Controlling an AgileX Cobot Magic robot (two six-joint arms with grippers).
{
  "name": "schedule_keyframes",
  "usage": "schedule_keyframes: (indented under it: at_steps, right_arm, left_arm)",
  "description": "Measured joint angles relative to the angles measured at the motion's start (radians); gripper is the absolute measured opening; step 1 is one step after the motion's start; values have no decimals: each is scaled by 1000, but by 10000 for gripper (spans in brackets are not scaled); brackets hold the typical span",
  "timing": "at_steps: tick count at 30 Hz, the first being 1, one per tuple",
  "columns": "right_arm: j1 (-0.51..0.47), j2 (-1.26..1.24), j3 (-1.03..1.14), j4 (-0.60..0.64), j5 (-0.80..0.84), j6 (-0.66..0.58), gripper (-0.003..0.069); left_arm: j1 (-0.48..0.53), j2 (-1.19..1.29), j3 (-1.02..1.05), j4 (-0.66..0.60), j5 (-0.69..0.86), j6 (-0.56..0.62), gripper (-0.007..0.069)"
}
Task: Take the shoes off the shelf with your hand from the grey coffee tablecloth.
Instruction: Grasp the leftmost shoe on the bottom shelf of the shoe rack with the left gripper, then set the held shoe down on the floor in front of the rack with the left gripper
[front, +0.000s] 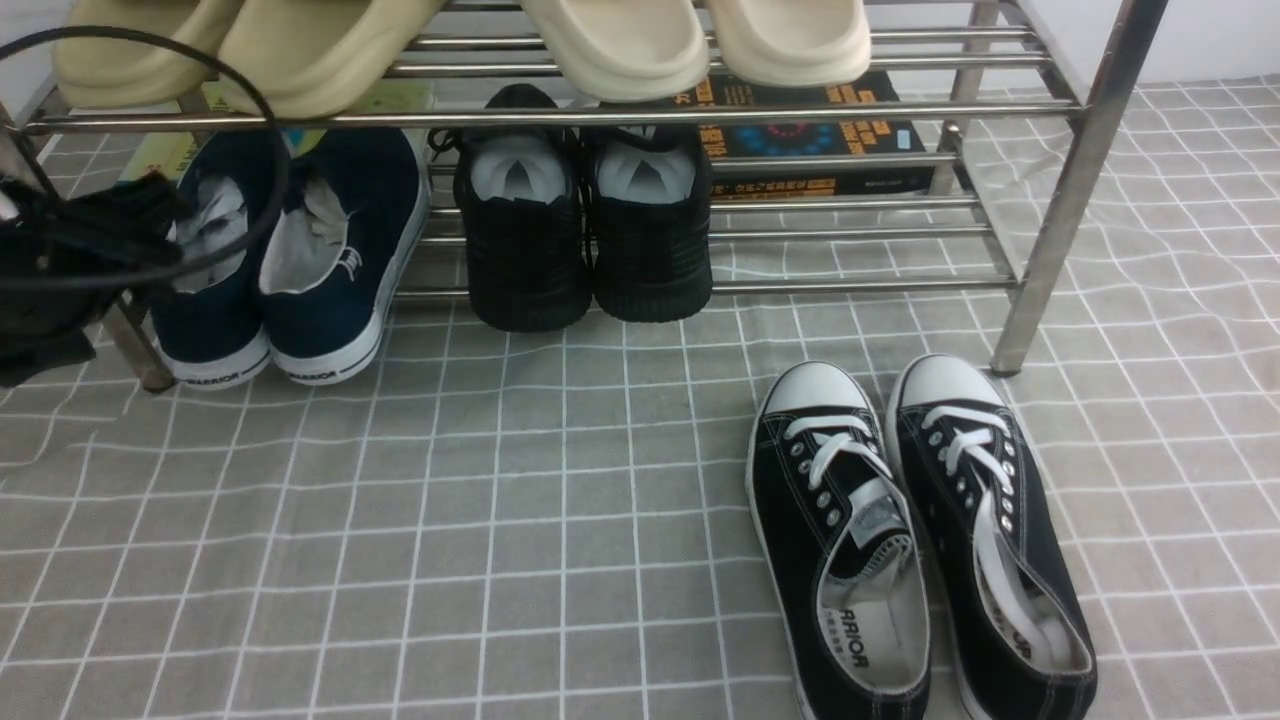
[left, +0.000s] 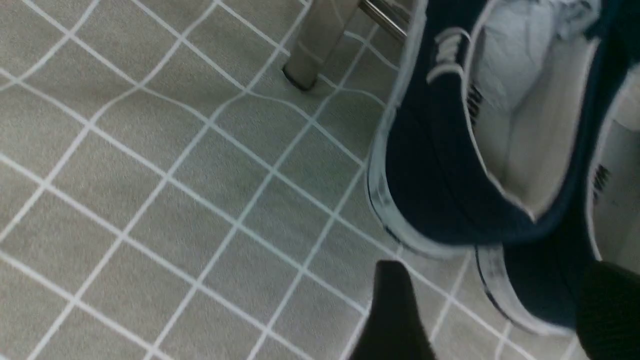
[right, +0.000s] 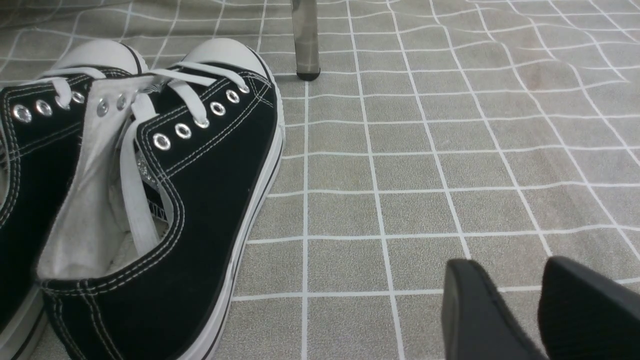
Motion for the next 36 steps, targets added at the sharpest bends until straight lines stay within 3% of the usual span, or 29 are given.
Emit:
schedule_keyframes:
  at_steps: [5, 9, 14, 16, 20, 21, 23, 36]
  right_arm:
    - [0, 0, 0, 0, 0, 0, 232]
    - [0, 0, 0, 0, 0, 0, 236]
    - [0, 0, 0, 0, 0, 0, 239]
    - [0, 0, 0, 0, 0, 0, 239]
    - [0, 0, 0, 0, 0, 0, 239]
    - [0, 0, 0, 0, 0, 0, 239]
    - [0, 0, 0, 0, 0, 0, 239]
    - [0, 0, 0, 0, 0, 0, 239]
  left_arm:
    - [0, 246, -208, 93, 143, -53, 574]
    - [0, 378, -332, 121, 256, -58, 575]
    - [0, 435, -369, 125, 279, -54, 537]
    - [0, 446, -369, 126, 282, -47, 456]
    - [0, 446, -371, 127, 279, -8, 104]
    - [0, 445, -375, 127, 281, 2, 69]
    - [0, 434, -381, 121, 306, 22, 39]
    - [0, 227, -342, 140, 577, 104, 39]
